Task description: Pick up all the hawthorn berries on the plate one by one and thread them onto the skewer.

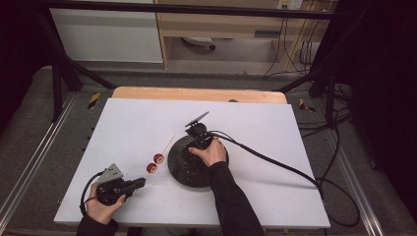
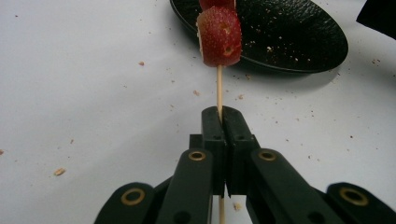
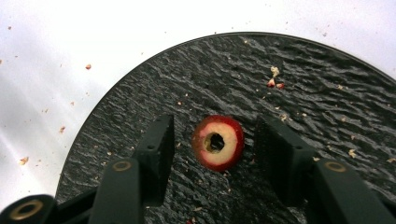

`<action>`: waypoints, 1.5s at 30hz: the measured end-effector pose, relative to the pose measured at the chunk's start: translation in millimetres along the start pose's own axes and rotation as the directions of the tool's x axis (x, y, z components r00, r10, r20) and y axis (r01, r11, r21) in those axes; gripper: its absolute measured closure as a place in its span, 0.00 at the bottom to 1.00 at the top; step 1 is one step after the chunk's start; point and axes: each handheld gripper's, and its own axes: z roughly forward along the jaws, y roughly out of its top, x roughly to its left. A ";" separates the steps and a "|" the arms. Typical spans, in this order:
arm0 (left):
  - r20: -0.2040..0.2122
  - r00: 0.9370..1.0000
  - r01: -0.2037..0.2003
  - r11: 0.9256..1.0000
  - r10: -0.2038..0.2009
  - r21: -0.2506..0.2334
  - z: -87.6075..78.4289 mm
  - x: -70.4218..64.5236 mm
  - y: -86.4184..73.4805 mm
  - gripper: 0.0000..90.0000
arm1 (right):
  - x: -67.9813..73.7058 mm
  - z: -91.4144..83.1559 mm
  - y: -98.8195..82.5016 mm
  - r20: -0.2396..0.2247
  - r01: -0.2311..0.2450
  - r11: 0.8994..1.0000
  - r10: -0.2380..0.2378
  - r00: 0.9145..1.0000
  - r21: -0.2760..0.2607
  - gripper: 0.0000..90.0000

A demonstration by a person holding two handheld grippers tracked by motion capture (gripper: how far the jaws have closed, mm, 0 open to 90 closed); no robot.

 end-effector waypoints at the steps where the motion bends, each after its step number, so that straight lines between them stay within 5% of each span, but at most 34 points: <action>1: -0.001 1.000 0.000 1.000 0.000 0.000 0.1 -0.1 0.0 0.98 | 0.1 0.2 -0.2 0.001 0.000 1.000 0.000 1.000 -0.002 0.57; 14: -0.001 1.000 -0.001 1.000 0.001 -0.001 -0.4 0.3 0.0 0.98 | -0.1 2.1 -0.6 0.011 -0.025 1.000 0.025 1.000 0.006 0.68; 28: -0.002 1.000 -0.002 1.000 0.002 -0.001 -0.3 0.1 0.0 0.98 | -0.8 4.4 -0.7 0.009 -0.040 0.999 0.039 0.999 0.021 0.69; 45: 0.000 1.000 -0.001 1.000 0.001 -0.005 0.7 -1.3 0.2 0.98 | 4.5 -18.4 -2.9 -0.013 -0.054 0.997 0.053 0.998 -0.056 0.70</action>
